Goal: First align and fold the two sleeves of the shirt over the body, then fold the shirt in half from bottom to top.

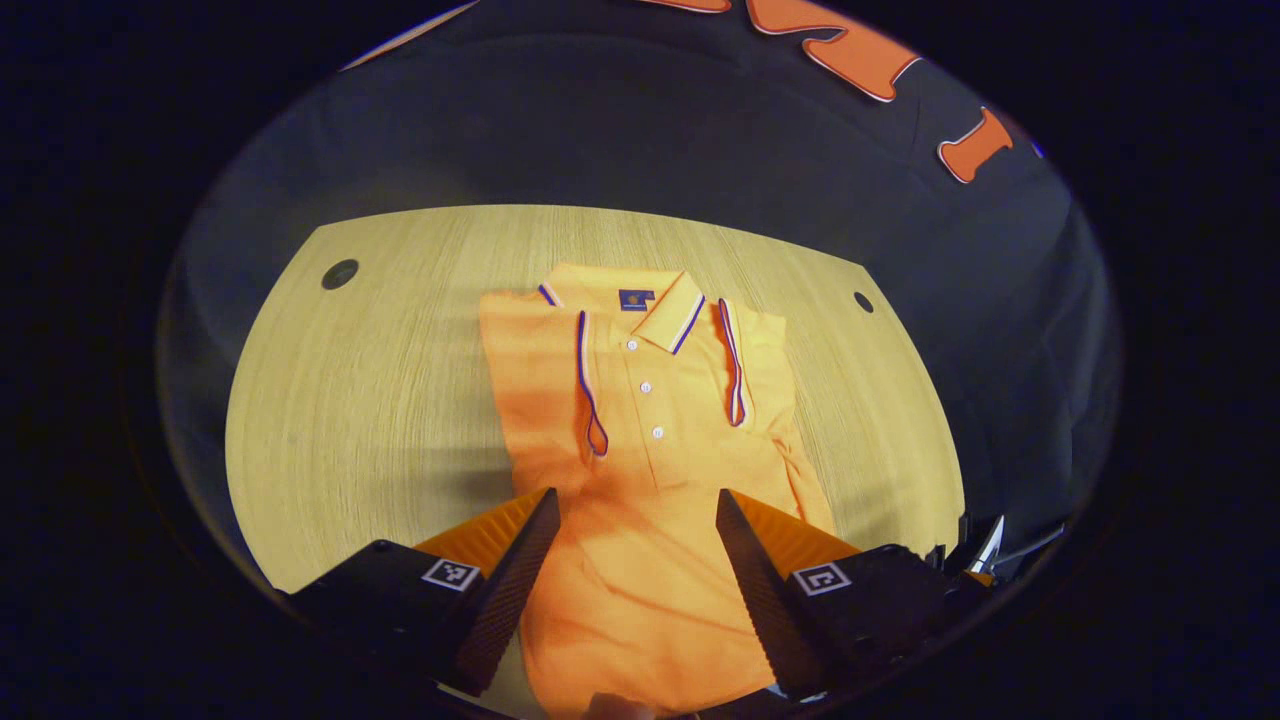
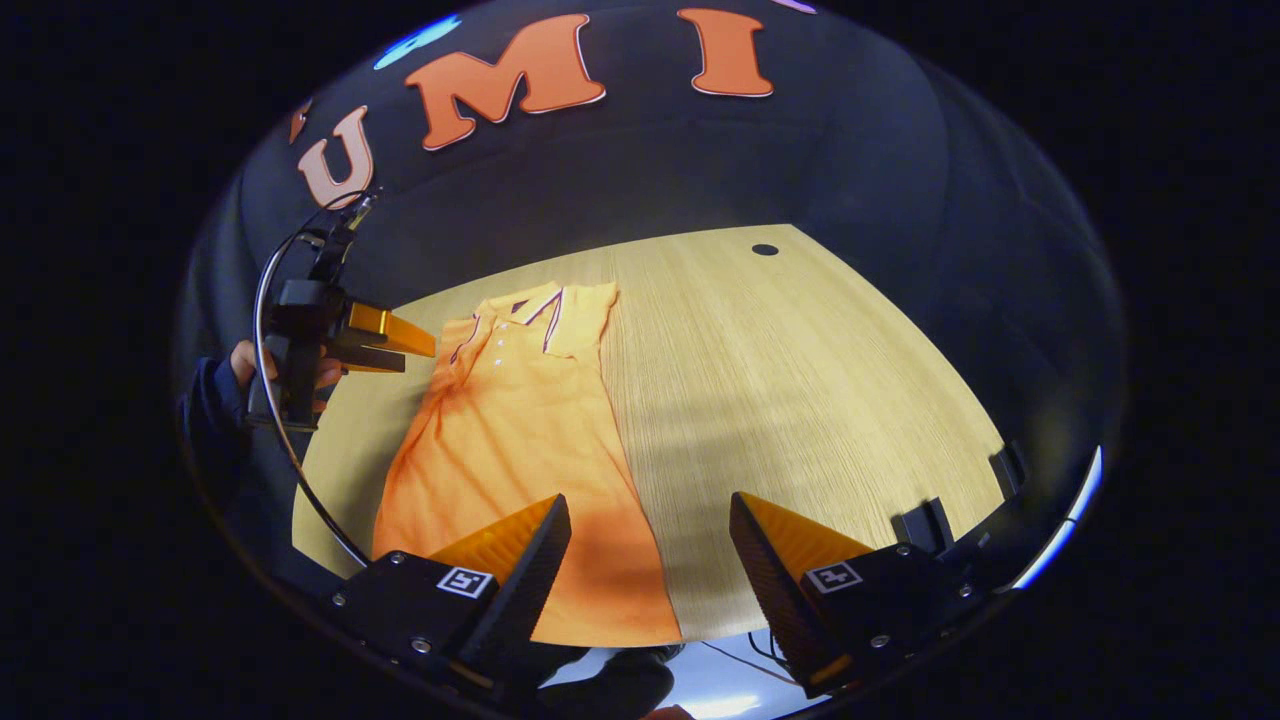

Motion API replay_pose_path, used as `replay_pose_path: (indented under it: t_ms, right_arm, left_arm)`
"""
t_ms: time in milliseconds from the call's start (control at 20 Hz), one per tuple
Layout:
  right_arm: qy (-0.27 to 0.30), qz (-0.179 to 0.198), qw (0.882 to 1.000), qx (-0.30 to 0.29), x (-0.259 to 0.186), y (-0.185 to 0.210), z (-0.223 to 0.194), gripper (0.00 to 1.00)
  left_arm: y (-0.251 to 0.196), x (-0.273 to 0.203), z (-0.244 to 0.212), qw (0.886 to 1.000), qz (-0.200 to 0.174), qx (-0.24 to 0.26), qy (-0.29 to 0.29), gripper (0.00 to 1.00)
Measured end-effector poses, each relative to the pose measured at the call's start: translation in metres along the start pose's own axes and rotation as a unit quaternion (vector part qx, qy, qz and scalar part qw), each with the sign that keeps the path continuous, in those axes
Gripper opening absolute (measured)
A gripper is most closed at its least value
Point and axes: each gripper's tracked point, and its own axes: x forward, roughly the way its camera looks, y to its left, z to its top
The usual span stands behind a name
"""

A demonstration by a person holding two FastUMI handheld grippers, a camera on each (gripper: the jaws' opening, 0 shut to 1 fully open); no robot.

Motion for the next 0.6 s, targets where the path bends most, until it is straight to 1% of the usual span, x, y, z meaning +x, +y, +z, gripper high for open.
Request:
replay_pose_path:
  t_ms: [100, 250, 300, 350, 600]
  right_arm:
    - [0.004, 0.016, 1.000, -0.017, 0.001, 0.001, -0.005, 0.98]
    - [0.018, 0.036, 0.998, -0.042, 0.006, 0.004, -0.017, 0.98]
    - [0.024, 0.043, 0.998, -0.050, 0.008, 0.007, -0.022, 0.98]
    - [0.031, 0.048, 0.997, -0.057, 0.009, 0.009, -0.028, 0.98]
    - [0.067, 0.070, 0.992, -0.086, 0.015, 0.013, -0.060, 0.98]
  left_arm:
    - [0.002, -0.017, -0.021, 1.000, 0.009, -0.009, -0.005, 0.98]
    - [0.013, -0.043, -0.055, 0.999, 0.036, -0.011, -0.012, 0.98]
    - [0.017, -0.050, -0.066, 0.999, 0.044, -0.012, -0.012, 1.00]
    - [0.019, -0.056, -0.080, 0.999, 0.050, -0.015, -0.009, 0.98]
    - [0.038, -0.078, -0.151, 0.996, 0.072, -0.042, 0.021, 0.98]
